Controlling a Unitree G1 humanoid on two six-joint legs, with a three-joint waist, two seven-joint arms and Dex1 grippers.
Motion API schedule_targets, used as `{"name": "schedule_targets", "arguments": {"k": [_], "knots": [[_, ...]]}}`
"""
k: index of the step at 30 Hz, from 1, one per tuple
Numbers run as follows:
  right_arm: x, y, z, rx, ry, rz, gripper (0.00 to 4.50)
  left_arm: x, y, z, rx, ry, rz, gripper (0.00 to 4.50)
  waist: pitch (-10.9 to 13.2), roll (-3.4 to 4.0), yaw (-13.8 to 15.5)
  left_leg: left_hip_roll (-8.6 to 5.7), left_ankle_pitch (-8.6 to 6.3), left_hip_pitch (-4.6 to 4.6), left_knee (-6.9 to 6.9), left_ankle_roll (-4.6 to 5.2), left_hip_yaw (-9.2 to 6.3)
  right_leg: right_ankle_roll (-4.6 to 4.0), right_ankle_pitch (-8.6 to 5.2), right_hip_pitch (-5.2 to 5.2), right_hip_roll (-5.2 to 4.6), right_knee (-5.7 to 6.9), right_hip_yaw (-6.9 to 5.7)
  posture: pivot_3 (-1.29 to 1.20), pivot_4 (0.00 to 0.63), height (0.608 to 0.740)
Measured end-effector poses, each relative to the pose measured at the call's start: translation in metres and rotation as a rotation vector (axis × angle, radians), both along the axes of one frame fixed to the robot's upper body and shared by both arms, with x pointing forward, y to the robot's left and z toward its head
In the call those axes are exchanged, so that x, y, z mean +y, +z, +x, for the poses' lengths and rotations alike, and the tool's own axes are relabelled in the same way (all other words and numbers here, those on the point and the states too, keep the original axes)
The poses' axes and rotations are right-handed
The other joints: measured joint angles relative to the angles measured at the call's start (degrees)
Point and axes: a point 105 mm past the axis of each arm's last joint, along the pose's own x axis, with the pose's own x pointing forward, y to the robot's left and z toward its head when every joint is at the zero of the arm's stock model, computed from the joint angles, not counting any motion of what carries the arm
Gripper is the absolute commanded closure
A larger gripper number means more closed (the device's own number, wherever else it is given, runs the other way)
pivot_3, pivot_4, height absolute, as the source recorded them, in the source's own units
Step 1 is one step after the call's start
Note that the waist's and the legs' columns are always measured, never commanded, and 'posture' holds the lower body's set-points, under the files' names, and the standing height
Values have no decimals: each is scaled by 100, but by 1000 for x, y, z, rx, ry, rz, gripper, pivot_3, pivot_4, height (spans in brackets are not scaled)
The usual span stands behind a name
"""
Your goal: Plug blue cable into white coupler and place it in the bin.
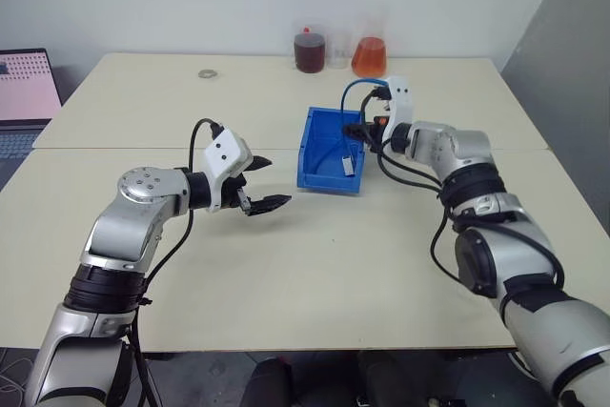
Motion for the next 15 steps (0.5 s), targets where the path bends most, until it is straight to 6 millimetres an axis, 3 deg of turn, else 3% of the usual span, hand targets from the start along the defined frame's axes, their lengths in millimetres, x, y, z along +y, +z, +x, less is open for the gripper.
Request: {"name": "schedule_targets", "arguments": {"k": [6,11,15], "knots": [[-13,16,7,-53,-48,-39,15,-3,-5,0,4,-17,17,0,0,0,-2,-1,-1,-2,0,0,0,2,-1,0,-15,2,-7,0,150,740],[-34,28,4,-126,-42,-60,15,-6,-6,0,3,-19,4,0,1,0,17,-5,0,-2,5,1,-3,6,1,2,-12,5,-10,0,150,740],[-50,28,-25,-285,96,-161,15,0,-6,3,-8,37,-28,0,1,0,55,-1,-1,-10,8,1,-12,13,-2,3,-13,1,-15,0,150,740]]}}
